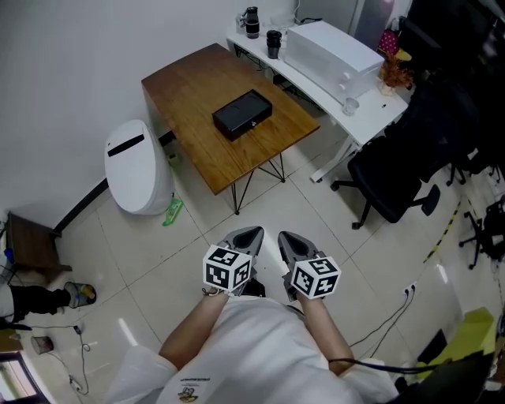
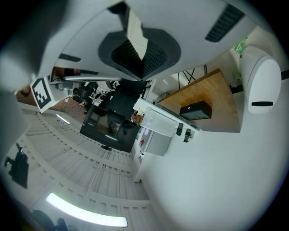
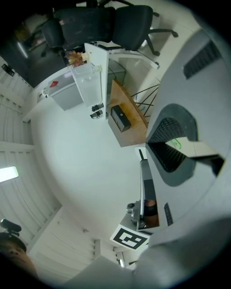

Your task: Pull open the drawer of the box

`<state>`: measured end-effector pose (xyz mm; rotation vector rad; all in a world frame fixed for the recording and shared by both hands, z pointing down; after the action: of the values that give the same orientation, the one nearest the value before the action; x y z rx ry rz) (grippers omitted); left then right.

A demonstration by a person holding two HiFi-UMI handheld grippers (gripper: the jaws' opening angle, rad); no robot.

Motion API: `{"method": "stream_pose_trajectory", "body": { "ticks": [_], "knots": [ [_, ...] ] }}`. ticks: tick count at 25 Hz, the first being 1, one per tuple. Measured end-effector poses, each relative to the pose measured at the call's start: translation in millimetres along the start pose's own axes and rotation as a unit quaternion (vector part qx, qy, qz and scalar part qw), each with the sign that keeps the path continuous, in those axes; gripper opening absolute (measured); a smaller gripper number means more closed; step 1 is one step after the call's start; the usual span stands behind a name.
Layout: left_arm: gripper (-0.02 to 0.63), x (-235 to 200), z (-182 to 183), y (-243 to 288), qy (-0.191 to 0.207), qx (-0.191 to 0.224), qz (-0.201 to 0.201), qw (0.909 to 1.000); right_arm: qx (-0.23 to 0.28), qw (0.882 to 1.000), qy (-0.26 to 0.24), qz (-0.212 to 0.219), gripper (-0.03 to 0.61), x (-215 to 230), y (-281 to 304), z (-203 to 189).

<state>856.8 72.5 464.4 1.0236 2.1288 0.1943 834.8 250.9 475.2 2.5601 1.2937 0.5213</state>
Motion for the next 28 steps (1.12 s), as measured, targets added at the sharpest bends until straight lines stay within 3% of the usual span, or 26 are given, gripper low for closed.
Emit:
{"method": "stream_pose_trajectory", "body": {
  "ticks": [18, 28],
  "knots": [
    [0.0, -57, 53, 29, 0.005, -0.018, -0.024, 0.9995, 0.002, 0.999, 0.009, -0.039, -0.014, 16, 63, 27],
    [0.0, -79, 64, 37, -0.01, -0.025, -0.013, 0.9996, -0.012, 1.0, 0.013, -0.017, -0.014, 20, 100, 33]
  ]
}}
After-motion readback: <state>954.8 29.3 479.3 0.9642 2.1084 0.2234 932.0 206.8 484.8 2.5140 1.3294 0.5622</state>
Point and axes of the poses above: the fingertips, and each gripper's own axes: y forward along the fingers, x to its right, z out of its top, the point moved 10 cm from there along -y, backward along the fingers, and after that the axes turned 15 degrees about -y, right-handed, at the moved point
